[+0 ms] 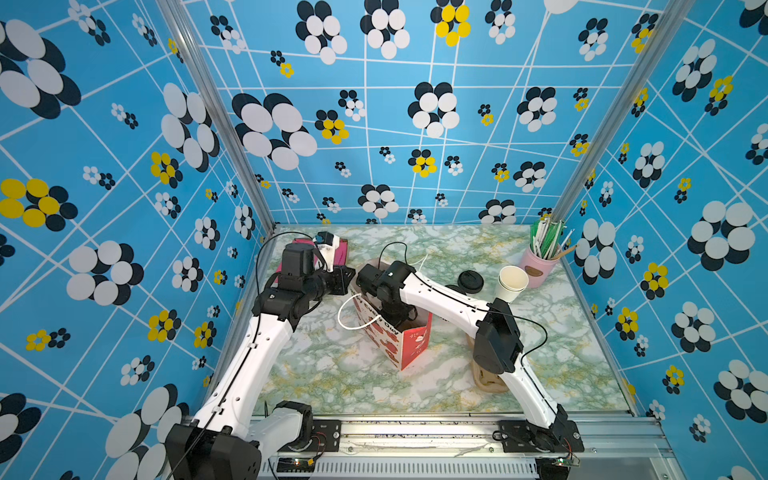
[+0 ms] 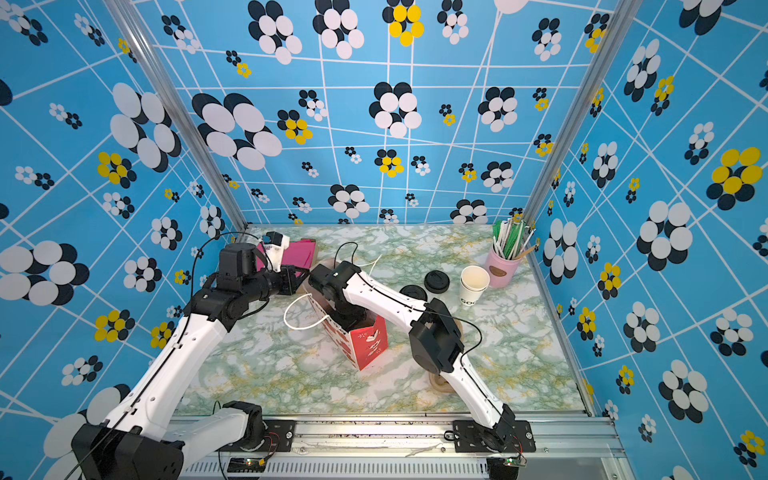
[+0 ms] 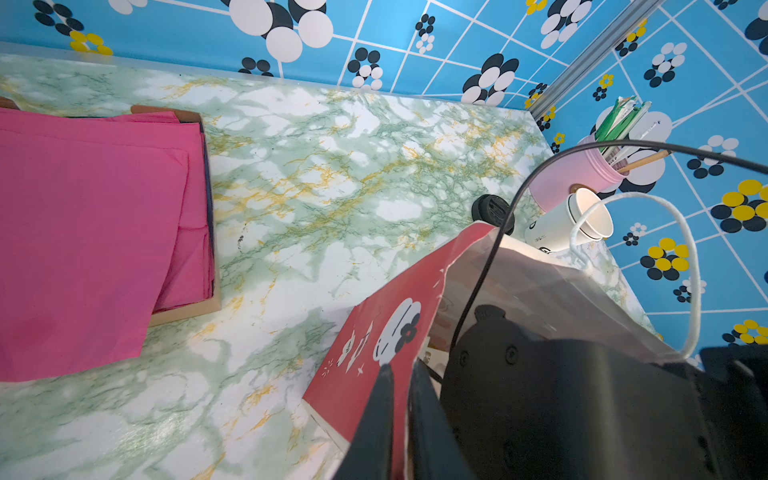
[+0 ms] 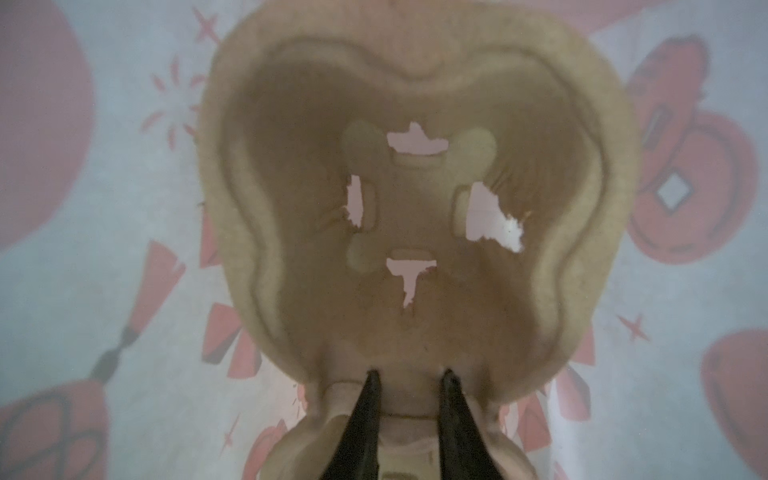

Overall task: Pack the takeout coffee
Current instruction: 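Lower the carrier into the bag with the right gripper while the left holds the rim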

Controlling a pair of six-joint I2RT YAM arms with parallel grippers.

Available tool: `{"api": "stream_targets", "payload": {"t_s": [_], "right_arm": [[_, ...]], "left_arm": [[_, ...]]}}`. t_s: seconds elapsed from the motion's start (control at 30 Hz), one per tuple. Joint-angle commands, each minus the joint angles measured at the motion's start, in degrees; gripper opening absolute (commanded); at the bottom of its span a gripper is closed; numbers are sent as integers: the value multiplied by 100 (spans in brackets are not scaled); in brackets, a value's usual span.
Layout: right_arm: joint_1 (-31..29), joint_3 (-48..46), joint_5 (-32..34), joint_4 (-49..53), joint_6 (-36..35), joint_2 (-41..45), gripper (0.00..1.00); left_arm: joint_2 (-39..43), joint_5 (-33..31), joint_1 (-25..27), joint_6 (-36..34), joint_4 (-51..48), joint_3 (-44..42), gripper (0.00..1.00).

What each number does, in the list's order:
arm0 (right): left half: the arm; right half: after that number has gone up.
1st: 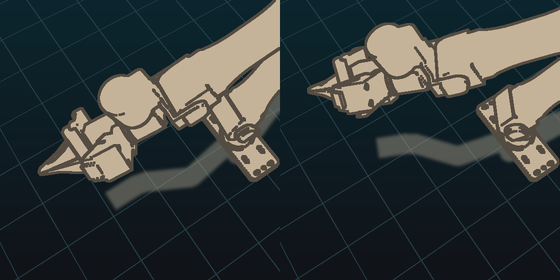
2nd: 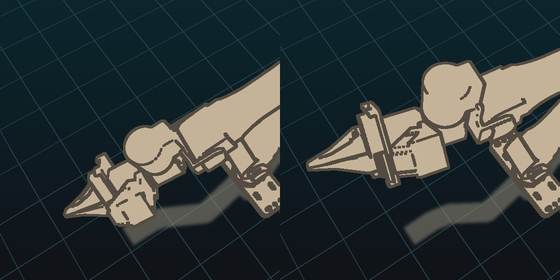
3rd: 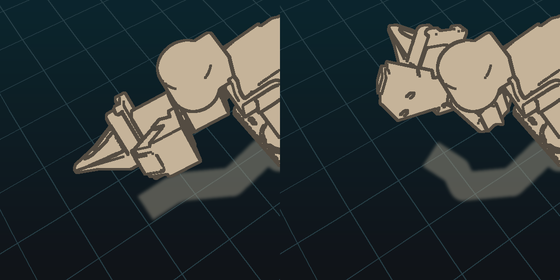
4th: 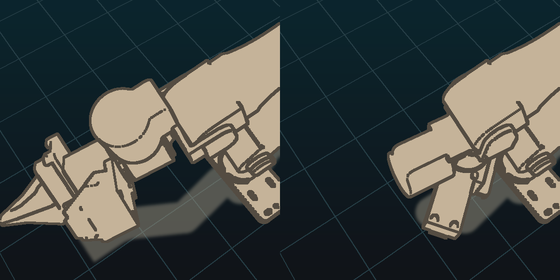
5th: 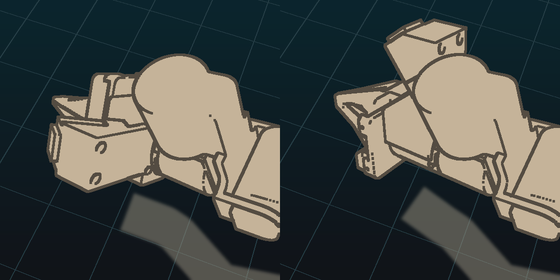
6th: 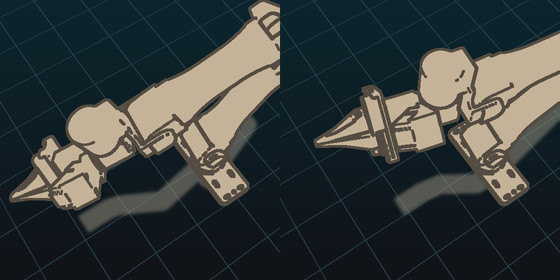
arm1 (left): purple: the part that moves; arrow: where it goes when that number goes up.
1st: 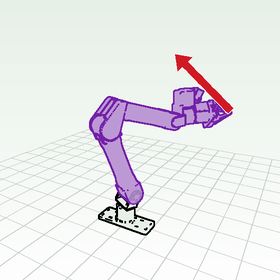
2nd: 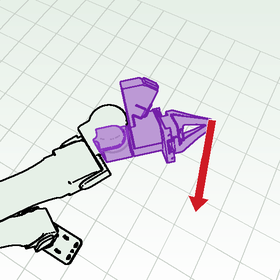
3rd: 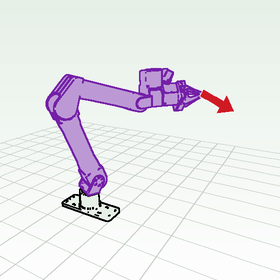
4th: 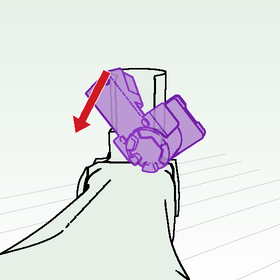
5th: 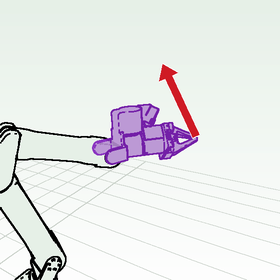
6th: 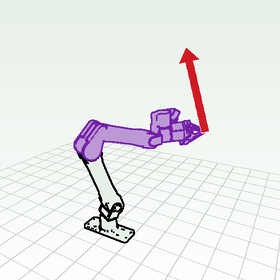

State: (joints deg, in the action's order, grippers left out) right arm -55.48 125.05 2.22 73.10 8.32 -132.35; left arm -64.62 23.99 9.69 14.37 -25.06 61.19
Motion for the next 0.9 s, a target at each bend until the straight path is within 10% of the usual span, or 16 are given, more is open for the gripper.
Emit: {"api": "stream_targets", "payload": {"t_s": [0.0, 0.87], "right_arm": [[-16, -122, -125, 73, -31, -227, 16], [43, -422, -525, -88, -87, 37, 16]], "left_arm": [[69, -35, -64, 37, 28, -107, 13], [257, -2, -63, 127, -31, -18, 0]]}}
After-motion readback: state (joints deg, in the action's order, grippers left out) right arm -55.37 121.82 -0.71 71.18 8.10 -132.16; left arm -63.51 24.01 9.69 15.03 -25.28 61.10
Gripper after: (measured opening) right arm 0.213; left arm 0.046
